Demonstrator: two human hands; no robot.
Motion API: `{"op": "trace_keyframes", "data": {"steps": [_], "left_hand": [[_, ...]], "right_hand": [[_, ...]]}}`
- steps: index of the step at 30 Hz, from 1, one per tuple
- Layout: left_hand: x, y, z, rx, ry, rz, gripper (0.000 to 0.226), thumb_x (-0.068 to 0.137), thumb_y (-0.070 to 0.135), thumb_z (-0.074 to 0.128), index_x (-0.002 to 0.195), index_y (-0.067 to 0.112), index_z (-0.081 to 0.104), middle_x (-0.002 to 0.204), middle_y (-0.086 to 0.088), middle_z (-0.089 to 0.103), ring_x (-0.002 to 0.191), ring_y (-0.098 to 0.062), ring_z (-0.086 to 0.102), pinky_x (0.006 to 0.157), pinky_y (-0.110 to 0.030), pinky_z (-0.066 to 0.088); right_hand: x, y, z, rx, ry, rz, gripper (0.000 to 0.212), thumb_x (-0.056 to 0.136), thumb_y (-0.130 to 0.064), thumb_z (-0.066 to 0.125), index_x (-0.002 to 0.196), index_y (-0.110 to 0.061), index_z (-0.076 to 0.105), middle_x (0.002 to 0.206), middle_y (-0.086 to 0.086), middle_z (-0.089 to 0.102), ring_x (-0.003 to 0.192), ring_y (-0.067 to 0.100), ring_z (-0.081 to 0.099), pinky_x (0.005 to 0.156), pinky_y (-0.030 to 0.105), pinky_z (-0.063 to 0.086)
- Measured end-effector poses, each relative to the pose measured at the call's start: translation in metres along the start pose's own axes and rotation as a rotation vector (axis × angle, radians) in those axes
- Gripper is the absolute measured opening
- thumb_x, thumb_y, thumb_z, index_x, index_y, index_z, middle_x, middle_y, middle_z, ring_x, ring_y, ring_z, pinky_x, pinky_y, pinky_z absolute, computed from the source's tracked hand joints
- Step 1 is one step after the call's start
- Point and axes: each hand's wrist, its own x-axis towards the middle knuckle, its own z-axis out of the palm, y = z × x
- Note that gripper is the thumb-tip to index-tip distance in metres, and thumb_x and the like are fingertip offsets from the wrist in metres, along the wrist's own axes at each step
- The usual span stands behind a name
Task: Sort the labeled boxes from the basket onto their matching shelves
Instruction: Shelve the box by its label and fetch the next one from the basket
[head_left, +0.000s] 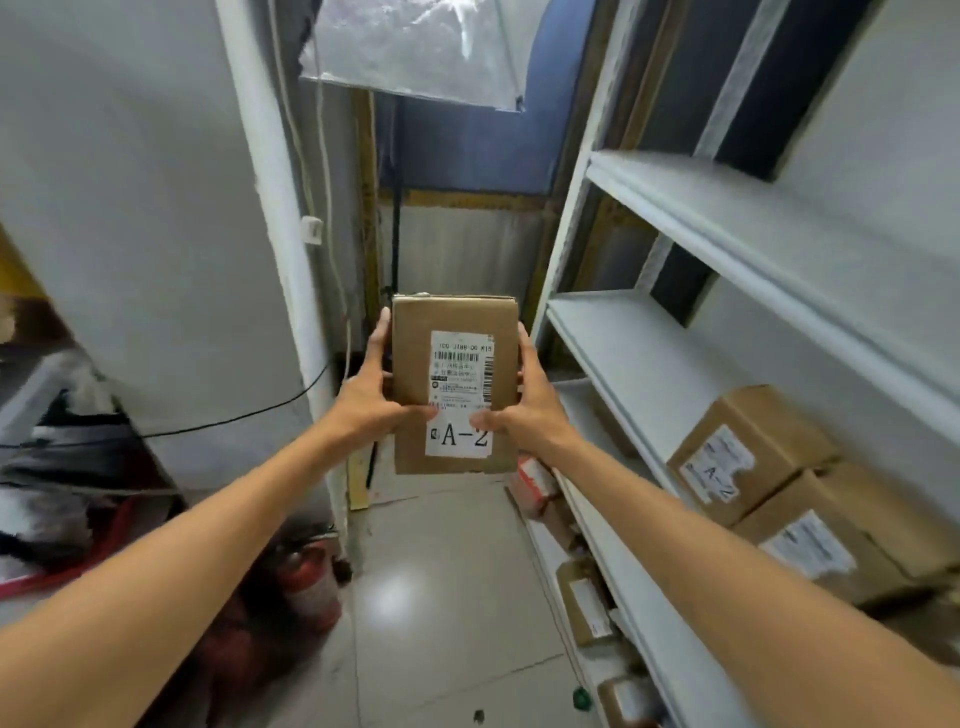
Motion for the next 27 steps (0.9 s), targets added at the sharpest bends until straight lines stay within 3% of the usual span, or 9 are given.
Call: {"op": "trace_keyframes", "data": {"steps": [4, 7, 10, 13, 15, 17, 20, 23, 27], "left_hand": [[0.054, 0.011, 0.033, 0.041, -0.165, 0.053, 0.125, 0.069, 0.023, 0.085, 0.142, 0.057, -0.011, 0.109, 0.012, 0.057, 0.094, -0.008, 0.063, 0.080, -0.029, 0.056], [0.085, 0.017, 0.060, 0.019, -0.291, 0.078, 0.122, 0.071, 0.019, 0.083, 0.145, 0.052, -0.009, 0.119, 0.000, 0.060, 0.104, -0.018, 0.064, 0.090, -0.047, 0.054], [0.114, 0.022, 0.086, -0.035, -0.388, 0.077, 0.118, 0.074, 0.014, 0.080, 0.147, 0.049, -0.007, 0.126, -0.008, 0.058, 0.109, -0.027, 0.063, 0.091, -0.058, 0.050], [0.138, 0.020, 0.113, -0.068, -0.445, 0.036, 0.119, 0.073, 0.012, 0.080, 0.147, 0.049, -0.006, 0.132, -0.013, 0.054, 0.115, -0.031, 0.059, 0.093, -0.060, 0.048], [0.156, 0.017, 0.129, -0.098, -0.441, -0.030, 0.120, 0.070, 0.013, 0.082, 0.148, 0.045, -0.002, 0.131, -0.014, 0.054, 0.117, -0.031, 0.057, 0.094, -0.060, 0.047], [0.178, 0.017, 0.144, -0.097, -0.450, -0.072, 0.110, 0.068, 0.014, 0.084, 0.149, 0.035, 0.013, 0.127, -0.012, 0.055, 0.117, -0.030, 0.056, 0.094, -0.057, 0.049], [0.210, 0.017, 0.165, -0.054, -0.459, -0.111, 0.088, 0.067, 0.017, 0.085, 0.140, 0.023, 0.036, 0.116, -0.004, 0.057, 0.109, -0.024, 0.060, 0.089, -0.050, 0.054], [0.238, 0.018, 0.184, -0.092, -0.477, -0.128, 0.078, 0.068, 0.016, 0.084, 0.131, 0.025, 0.039, 0.110, 0.002, 0.058, 0.103, -0.018, 0.062, 0.074, -0.033, 0.058], [0.265, 0.015, 0.211, -0.079, -0.525, -0.144, 0.072, 0.072, 0.012, 0.081, 0.128, 0.025, 0.038, 0.113, -0.001, 0.057, 0.092, -0.011, 0.063, 0.068, -0.029, 0.058]], "right_hand": [[0.010, 0.018, -0.034, -0.012, 0.161, 0.079, 0.116, 0.067, 0.001, 0.081, 0.151, -0.032, 0.009, 0.134, -0.003, 0.049, 0.124, 0.017, 0.050, 0.097, 0.046, 0.050], [0.014, 0.035, -0.053, -0.042, 0.285, 0.161, 0.101, 0.067, -0.004, 0.083, 0.145, -0.028, 0.023, 0.124, -0.009, 0.052, 0.122, 0.017, 0.052, 0.097, 0.045, 0.050], [0.017, 0.053, -0.071, -0.066, 0.415, 0.213, 0.100, 0.065, -0.005, 0.084, 0.143, -0.024, 0.025, 0.124, -0.003, 0.054, 0.111, 0.013, 0.053, 0.089, 0.032, 0.051], [0.025, 0.069, -0.088, -0.082, 0.454, 0.259, 0.102, 0.066, -0.002, 0.083, 0.145, -0.022, 0.022, 0.115, -0.006, 0.053, 0.107, 0.011, 0.052, 0.076, 0.017, 0.048], [0.035, 0.080, -0.101, -0.078, 0.478, 0.282, 0.103, 0.065, 0.000, 0.082, 0.145, -0.022, 0.021, 0.116, -0.007, 0.053, 0.111, 0.013, 0.053, 0.080, 0.021, 0.051], [0.049, 0.090, -0.114, -0.072, 0.497, 0.293, 0.103, 0.065, 0.001, 0.081, 0.145, -0.021, 0.020, 0.122, -0.003, 0.052, 0.115, 0.016, 0.052, 0.089, 0.031, 0.053], [0.070, 0.105, -0.136, -0.081, 0.511, 0.316, 0.104, 0.065, 0.001, 0.082, 0.145, -0.022, 0.019, 0.120, -0.003, 0.051, 0.112, 0.013, 0.052, 0.074, 0.014, 0.049], [0.090, 0.120, -0.152, -0.102, 0.539, 0.324, 0.106, 0.066, 0.001, 0.081, 0.146, -0.023, 0.016, 0.122, 0.000, 0.048, 0.112, 0.013, 0.050, 0.066, 0.009, 0.045], [0.104, 0.141, -0.163, -0.114, 0.590, 0.385, 0.107, 0.067, 0.001, 0.080, 0.146, -0.022, 0.013, 0.128, 0.005, 0.042, 0.118, 0.017, 0.046, 0.080, 0.021, 0.050]]}}
